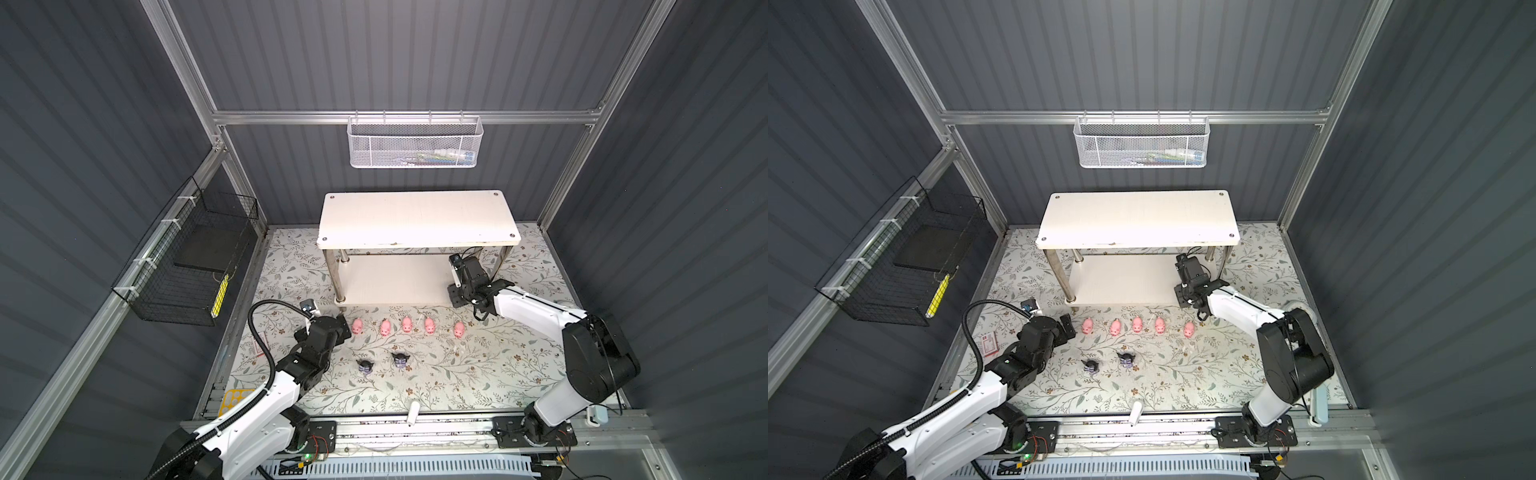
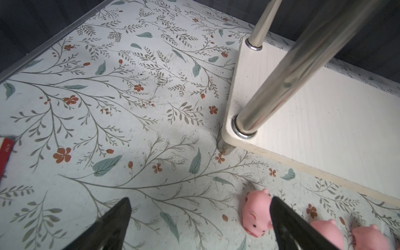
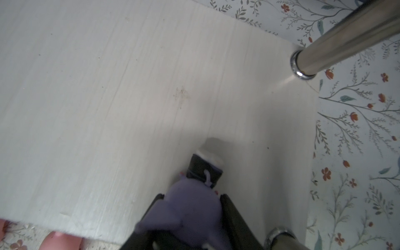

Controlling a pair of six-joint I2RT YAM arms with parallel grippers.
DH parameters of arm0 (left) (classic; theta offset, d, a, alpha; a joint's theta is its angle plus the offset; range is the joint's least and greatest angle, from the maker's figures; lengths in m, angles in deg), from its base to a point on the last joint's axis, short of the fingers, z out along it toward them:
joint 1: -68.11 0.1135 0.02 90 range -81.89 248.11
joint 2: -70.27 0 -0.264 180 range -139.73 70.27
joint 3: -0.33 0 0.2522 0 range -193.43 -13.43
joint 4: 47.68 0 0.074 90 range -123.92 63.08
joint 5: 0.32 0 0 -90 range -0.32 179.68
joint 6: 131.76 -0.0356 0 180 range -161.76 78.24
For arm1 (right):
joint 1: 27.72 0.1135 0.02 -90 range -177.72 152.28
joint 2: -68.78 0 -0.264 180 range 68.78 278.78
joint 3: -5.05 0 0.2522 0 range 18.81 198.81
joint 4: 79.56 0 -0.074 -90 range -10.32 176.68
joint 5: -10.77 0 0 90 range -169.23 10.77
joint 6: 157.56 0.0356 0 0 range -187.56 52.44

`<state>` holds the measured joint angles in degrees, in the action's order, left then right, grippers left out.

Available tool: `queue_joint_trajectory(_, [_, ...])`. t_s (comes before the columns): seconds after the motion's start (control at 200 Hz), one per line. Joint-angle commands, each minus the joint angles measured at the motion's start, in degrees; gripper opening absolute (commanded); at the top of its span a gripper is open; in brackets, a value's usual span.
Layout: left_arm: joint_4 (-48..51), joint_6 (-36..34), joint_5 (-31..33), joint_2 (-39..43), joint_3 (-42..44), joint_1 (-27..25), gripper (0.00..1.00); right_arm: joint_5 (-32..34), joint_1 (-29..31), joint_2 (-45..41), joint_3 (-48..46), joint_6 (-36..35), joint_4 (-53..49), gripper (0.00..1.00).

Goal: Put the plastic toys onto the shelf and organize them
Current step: 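Lift the witch toy with the right gripper and carry it onto the lower shelf, then open the right gripper to release the witch toy on the lower shelf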

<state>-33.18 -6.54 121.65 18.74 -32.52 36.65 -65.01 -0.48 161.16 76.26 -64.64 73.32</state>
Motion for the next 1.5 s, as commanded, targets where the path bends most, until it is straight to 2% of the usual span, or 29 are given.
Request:
queue_joint_trajectory(0.0, [-0.56, 0.82, -0.10, -0.23, 0.81, -0.16, 1.00, -0.59, -0.46, 1.14, 1.79, -0.28, -0.25, 0.42])
queue_joint_trajectory(0.63, [-0.64, 1.00, 0.27, -0.07, 1.16, -0.18, 1.00, -1.06, -0.60, -0.46, 2.59, 0.15, -0.94, 0.61])
queue_joint_trajectory(0.991, [-0.56, 1.04, 0.39, -0.15, 1.16, -0.11, 1.00, -7.08, -0.53, -9.08, -0.84, 3.29, -0.56, 0.71])
queue_joint_trajectory(1.231, [-0.39, 0.82, 0.40, -0.04, 0.72, -0.15, 1.00, -10.12, -0.28, -13.89, -3.93, 5.33, -0.77, 0.72])
queue_joint_trajectory(1.496, [-0.03, 0.95, 0.36, -0.15, 0.24, -0.14, 1.00, -9.71, 2.58, -22.83, -10.85, 6.33, 2.14, 0.73])
